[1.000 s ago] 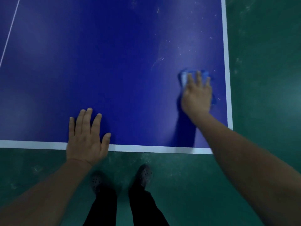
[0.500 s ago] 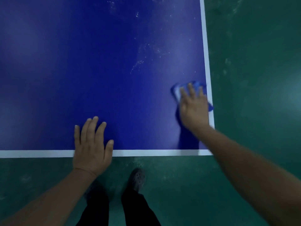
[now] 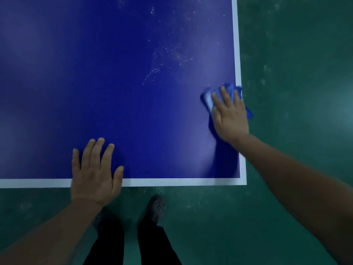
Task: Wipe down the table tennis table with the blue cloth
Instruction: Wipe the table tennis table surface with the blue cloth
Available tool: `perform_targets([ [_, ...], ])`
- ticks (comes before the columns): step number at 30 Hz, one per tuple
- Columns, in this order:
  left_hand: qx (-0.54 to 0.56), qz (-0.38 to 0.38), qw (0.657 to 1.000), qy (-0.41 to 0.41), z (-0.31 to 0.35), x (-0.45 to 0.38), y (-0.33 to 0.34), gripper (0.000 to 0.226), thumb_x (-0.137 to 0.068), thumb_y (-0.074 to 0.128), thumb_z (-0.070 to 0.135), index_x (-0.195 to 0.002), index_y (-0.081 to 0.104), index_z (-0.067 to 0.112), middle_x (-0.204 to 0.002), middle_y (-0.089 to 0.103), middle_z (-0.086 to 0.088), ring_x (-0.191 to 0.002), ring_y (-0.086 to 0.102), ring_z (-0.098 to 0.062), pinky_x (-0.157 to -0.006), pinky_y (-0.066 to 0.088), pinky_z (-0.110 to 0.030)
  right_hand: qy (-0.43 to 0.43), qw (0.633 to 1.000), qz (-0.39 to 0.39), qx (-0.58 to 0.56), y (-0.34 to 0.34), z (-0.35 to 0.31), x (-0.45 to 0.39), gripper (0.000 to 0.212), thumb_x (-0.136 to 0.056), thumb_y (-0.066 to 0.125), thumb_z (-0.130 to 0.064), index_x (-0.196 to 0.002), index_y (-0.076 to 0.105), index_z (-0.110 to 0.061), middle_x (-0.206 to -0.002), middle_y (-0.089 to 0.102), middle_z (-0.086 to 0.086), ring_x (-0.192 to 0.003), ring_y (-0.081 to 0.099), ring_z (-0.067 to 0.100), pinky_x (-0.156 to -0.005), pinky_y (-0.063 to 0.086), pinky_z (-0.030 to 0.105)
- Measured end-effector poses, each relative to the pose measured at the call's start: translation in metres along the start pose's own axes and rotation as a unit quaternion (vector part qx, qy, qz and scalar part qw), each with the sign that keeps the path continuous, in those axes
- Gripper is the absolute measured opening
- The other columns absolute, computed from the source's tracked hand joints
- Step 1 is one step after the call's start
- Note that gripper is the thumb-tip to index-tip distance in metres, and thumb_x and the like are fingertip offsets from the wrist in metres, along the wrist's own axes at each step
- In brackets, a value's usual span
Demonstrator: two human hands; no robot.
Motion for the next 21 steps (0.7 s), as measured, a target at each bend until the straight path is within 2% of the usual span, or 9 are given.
perform_targets([
  [2, -0.003, 0.000, 1.000, 0.001, -0.001, 0.001, 0.001, 0.070, -0.093, 0.032, 0.048, -0.144, 0.045, 0.001, -0.155, 0.034, -0.020, -0.147, 0.026, -0.039, -0.122, 0.008, -0.061, 0.074, 0.997, 0.010, -0.015, 0.000, 0.000, -0.020, 0.054, -0.102, 0.023, -0.039, -0.154, 0.037, -0.027, -0.165, 0.023, 0.001, -0.152, 0.014, 0.038, -0.121, 0.016, 0.056],
  [4, -0.005, 0.001, 1.000, 0.002, -0.002, 0.002, 0.002, 0.070, -0.093, 0.032, 0.048, -0.144, 0.045, 0.001, -0.155, 0.033, -0.020, -0.147, 0.026, -0.039, -0.122, 0.008, -0.061, 0.100, 0.994, 0.033, -0.013, 0.005, -0.015, 0.005, 0.054, -0.102, 0.024, -0.040, -0.152, 0.039, -0.027, -0.164, 0.026, 0.001, -0.150, 0.018, 0.038, -0.119, 0.021, 0.056],
  [9, -0.002, 0.005, 1.000, -0.003, -0.003, 0.001, 0.002, 0.070, -0.093, 0.031, 0.048, -0.143, 0.046, 0.001, -0.155, 0.033, -0.021, -0.147, 0.025, -0.039, -0.122, 0.004, -0.058, -0.003, 1.000, -0.006, -0.017, 0.020, -0.058, 0.161, 0.047, -0.103, 0.036, -0.036, -0.146, 0.051, -0.026, -0.161, 0.034, 0.001, -0.149, 0.024, 0.038, -0.117, 0.026, 0.057],
  [12, -0.002, 0.005, 1.000, -0.005, -0.002, 0.000, 0.001, 0.070, -0.094, 0.030, 0.048, -0.144, 0.045, 0.001, -0.156, 0.032, -0.020, -0.148, 0.024, -0.038, -0.122, 0.002, -0.057, -0.007, 1.000, 0.000, -0.018, 0.017, -0.027, 0.140, 0.047, -0.102, 0.035, -0.035, -0.144, 0.053, -0.023, -0.159, 0.038, 0.004, -0.147, 0.027, 0.040, -0.116, 0.028, 0.058],
  [17, -0.003, 0.003, 1.000, -0.001, -0.001, 0.000, -0.001, 0.070, -0.094, 0.031, 0.048, -0.144, 0.045, 0.001, -0.155, 0.034, -0.021, -0.147, 0.024, -0.038, -0.121, 0.003, -0.058, 0.129, 0.991, -0.002, -0.032, 0.010, 0.005, 0.052, 0.056, -0.101, 0.021, -0.043, -0.152, 0.039, -0.029, -0.165, 0.024, -0.002, -0.152, 0.015, 0.035, -0.123, 0.012, 0.051],
  [19, -0.004, 0.001, 1.000, -0.003, -0.001, 0.001, -0.001, 0.070, -0.094, 0.031, 0.048, -0.144, 0.046, 0.001, -0.155, 0.033, -0.021, -0.148, 0.024, -0.038, -0.121, 0.003, -0.058, 0.144, 0.989, 0.006, -0.040, 0.011, 0.002, 0.054, 0.057, -0.101, 0.021, -0.044, -0.152, 0.041, -0.029, -0.164, 0.026, -0.003, -0.152, 0.015, 0.034, -0.123, 0.012, 0.049],
  [21, -0.008, -0.004, 1.000, -0.005, -0.002, 0.002, 0.000, 0.070, -0.094, 0.030, 0.048, -0.145, 0.045, 0.002, -0.156, 0.033, -0.021, -0.148, 0.023, -0.038, -0.121, 0.004, -0.059, 0.140, 0.990, 0.007, -0.028, 0.014, -0.008, 0.090, 0.054, -0.102, 0.024, -0.043, -0.150, 0.044, -0.027, -0.163, 0.029, -0.001, -0.151, 0.019, 0.035, -0.122, 0.017, 0.049],
])
Point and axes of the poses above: each hand's wrist, its own x-axis away from the middle knuckle, its own y-axis out of the palm, z = x × y, the point moved 4 cm from there along -x, towards the middle knuckle
